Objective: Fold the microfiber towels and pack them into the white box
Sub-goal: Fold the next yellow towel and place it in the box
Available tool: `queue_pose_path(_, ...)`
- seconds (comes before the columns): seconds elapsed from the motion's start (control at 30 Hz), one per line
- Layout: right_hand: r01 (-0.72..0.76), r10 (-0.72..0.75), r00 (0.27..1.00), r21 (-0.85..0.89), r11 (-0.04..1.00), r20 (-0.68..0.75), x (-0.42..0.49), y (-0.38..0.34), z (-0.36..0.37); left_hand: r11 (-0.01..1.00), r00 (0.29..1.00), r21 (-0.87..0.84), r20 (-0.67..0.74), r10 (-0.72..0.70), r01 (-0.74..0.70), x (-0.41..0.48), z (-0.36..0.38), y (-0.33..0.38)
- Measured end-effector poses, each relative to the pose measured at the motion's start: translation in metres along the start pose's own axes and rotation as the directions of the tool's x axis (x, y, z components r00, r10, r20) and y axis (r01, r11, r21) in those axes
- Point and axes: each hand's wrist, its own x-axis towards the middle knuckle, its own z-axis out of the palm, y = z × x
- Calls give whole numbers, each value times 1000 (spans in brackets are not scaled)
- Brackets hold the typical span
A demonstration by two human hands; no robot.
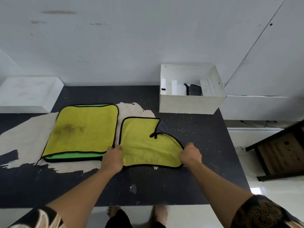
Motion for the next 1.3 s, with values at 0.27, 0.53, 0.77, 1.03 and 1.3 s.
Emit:
queue_pose_path(0.27,-46,38,998,-173,984,-47,3,21,-6,974,972,192,224,75,-119,-4,-11,-6)
queue_pose_path(0.53,574,-655,755,-447,686,-36,9,-51,3,764,911,515,86,404,-388,34,-22,48)
queue_pose_path(0.77,537,-633,774,-534,653,4,31,-68,28,746,873,477,387,297,-464,66,-20,57)
queue_pose_path(1.03,221,-186,942,98,970,-280,61,-68,4,738,878,496,385,284,-457,64,-11,44)
queue_pose_path(1.3,241,-255,871,-88,967,-421,66,-65,-8,983,979,144,-156,133,-111,93,-29,62)
